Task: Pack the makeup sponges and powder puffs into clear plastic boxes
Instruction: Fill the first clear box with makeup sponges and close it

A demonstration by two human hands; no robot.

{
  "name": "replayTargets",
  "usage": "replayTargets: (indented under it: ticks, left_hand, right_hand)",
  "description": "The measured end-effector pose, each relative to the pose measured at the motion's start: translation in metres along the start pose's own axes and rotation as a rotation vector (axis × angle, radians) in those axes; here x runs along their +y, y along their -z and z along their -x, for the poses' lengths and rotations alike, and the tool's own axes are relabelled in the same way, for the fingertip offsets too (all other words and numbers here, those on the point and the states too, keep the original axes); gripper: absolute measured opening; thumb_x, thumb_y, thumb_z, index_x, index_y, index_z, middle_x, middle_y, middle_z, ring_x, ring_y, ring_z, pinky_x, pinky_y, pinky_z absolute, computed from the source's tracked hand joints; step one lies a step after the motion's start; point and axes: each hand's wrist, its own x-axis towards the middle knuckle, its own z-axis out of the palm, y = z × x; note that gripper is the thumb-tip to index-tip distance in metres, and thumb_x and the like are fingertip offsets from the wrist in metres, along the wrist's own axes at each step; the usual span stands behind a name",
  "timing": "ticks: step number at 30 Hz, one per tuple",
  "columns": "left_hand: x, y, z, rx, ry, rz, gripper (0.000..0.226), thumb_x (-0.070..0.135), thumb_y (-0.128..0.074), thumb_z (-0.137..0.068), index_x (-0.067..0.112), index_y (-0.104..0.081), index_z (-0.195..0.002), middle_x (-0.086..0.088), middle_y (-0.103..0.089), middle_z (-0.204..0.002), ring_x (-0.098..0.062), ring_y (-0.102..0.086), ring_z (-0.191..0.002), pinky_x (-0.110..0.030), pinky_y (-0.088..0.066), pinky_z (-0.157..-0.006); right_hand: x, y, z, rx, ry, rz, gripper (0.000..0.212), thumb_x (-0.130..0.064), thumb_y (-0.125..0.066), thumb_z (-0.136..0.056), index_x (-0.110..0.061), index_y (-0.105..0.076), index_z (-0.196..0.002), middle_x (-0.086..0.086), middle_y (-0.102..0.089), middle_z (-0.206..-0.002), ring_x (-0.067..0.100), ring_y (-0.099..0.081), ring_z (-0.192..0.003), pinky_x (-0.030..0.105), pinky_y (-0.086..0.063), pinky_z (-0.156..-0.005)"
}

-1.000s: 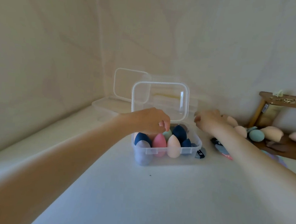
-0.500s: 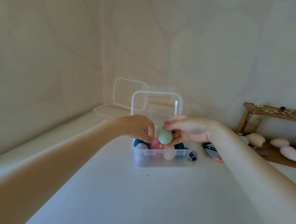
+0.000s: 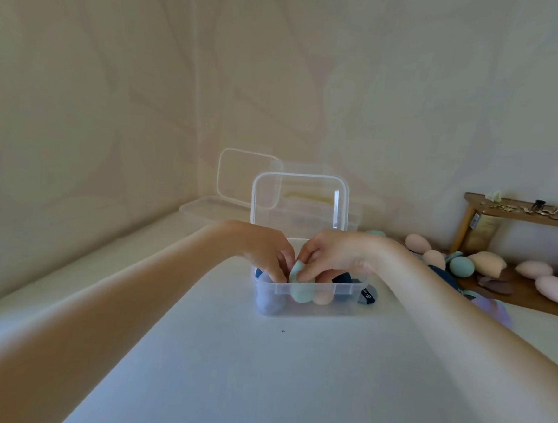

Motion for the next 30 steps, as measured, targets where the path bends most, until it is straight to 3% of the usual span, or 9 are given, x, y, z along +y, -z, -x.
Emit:
replayTargets:
  ticks: [4, 9, 14, 17, 19, 24, 27, 30]
  left_hand:
    - [0.0, 0.0, -0.005, -0.01, 0.019, -0.024, 0.04, 0.032, -0.068, -0.081, 0.027, -0.057, -0.119, 0.01, -0.061, -0.119, -0.016, -0.056, -0.117, -0.033, -0.042, -0.105]
    - [-0.002, -0.001, -0.007, -0.005, 0.035, -0.038, 0.037, 0.035, -0.069, -0.08, 0.028, -0.059, -0.116, 0.004, -0.06, -0.123, -0.018, -0.056, -0.116, -0.036, -0.043, -0.105]
    - [-0.004, -0.003, -0.011, -0.009, 0.025, -0.084, 0.027, 0.038, -0.067, -0.08, 0.025, -0.068, -0.103, 0.003, -0.064, -0.115, -0.018, -0.057, -0.111, -0.037, -0.044, -0.103]
    - [-0.003, -0.001, -0.011, -0.007, 0.028, -0.069, 0.026, 0.035, -0.067, -0.08, 0.025, -0.069, -0.104, 0.0, -0.065, -0.115, -0.019, -0.058, -0.112, -0.036, -0.044, -0.103]
    - [-0.001, -0.001, -0.011, -0.013, 0.022, -0.069, 0.027, 0.033, -0.067, -0.081, 0.027, -0.067, -0.107, 0.001, -0.065, -0.117, -0.018, -0.058, -0.113, -0.035, -0.044, -0.104]
    - [0.007, -0.001, -0.011, 0.011, 0.028, -0.11, 0.028, 0.03, -0.063, -0.085, 0.022, -0.064, -0.111, 0.001, -0.065, -0.114, -0.019, -0.062, -0.105, -0.033, -0.046, -0.099]
    - [0.012, 0.005, -0.009, 0.136, 0.037, -0.089, 0.024, 0.027, -0.059, -0.087, 0.02, -0.064, -0.11, 0.002, -0.064, -0.118, -0.018, -0.061, -0.103, -0.027, -0.047, -0.09]
    - [0.022, 0.011, -0.012, 0.263, -0.011, -0.024, 0.025, 0.022, -0.056, -0.089, 0.017, -0.062, -0.113, 0.005, -0.059, -0.119, -0.012, -0.054, -0.099, -0.02, -0.043, -0.083]
  right_hand:
    - [-0.006, 0.001, 0.0, -0.047, -0.018, 0.055, 0.016, -0.003, -0.073, -0.078, -0.013, -0.065, -0.087, 0.002, -0.065, -0.088, 0.021, -0.065, -0.089, 0.027, -0.054, -0.09]
    - [-0.011, -0.009, -0.007, 0.054, -0.028, 0.406, 0.014, -0.021, -0.076, -0.076, -0.02, -0.062, -0.072, -0.006, -0.06, -0.086, 0.016, -0.058, -0.087, 0.026, -0.048, -0.083]
    - [-0.009, -0.022, -0.016, 0.109, -0.055, 0.486, 0.018, -0.024, -0.073, -0.077, -0.022, -0.058, -0.066, -0.007, -0.059, -0.075, 0.017, -0.056, -0.078, 0.026, -0.046, -0.073]
    - [-0.012, -0.015, -0.01, 0.092, -0.036, 0.407, 0.01, -0.025, -0.075, -0.076, -0.019, -0.068, -0.077, -0.004, -0.064, -0.085, 0.015, -0.059, -0.082, 0.022, -0.046, -0.075]
    - [-0.012, -0.01, -0.004, 0.054, -0.027, 0.338, 0.01, -0.024, -0.076, -0.075, -0.02, -0.067, -0.074, -0.004, -0.064, -0.084, 0.015, -0.061, -0.082, 0.019, -0.048, -0.073]
    - [-0.006, -0.002, 0.004, 0.056, -0.013, 0.175, 0.009, -0.011, -0.074, -0.077, -0.018, -0.068, -0.076, -0.003, -0.065, -0.08, 0.016, -0.064, -0.081, 0.023, -0.054, -0.084]
    - [-0.001, 0.013, 0.015, 0.084, 0.022, -0.074, 0.009, 0.0, -0.065, -0.085, -0.008, -0.065, -0.081, 0.012, -0.069, -0.085, 0.018, -0.069, -0.073, 0.019, -0.058, -0.072]
    - [0.011, 0.036, 0.031, 0.284, 0.057, -0.265, 0.008, -0.002, -0.059, -0.09, -0.006, -0.061, -0.082, 0.013, -0.069, -0.077, 0.019, -0.068, -0.064, 0.02, -0.058, -0.061]
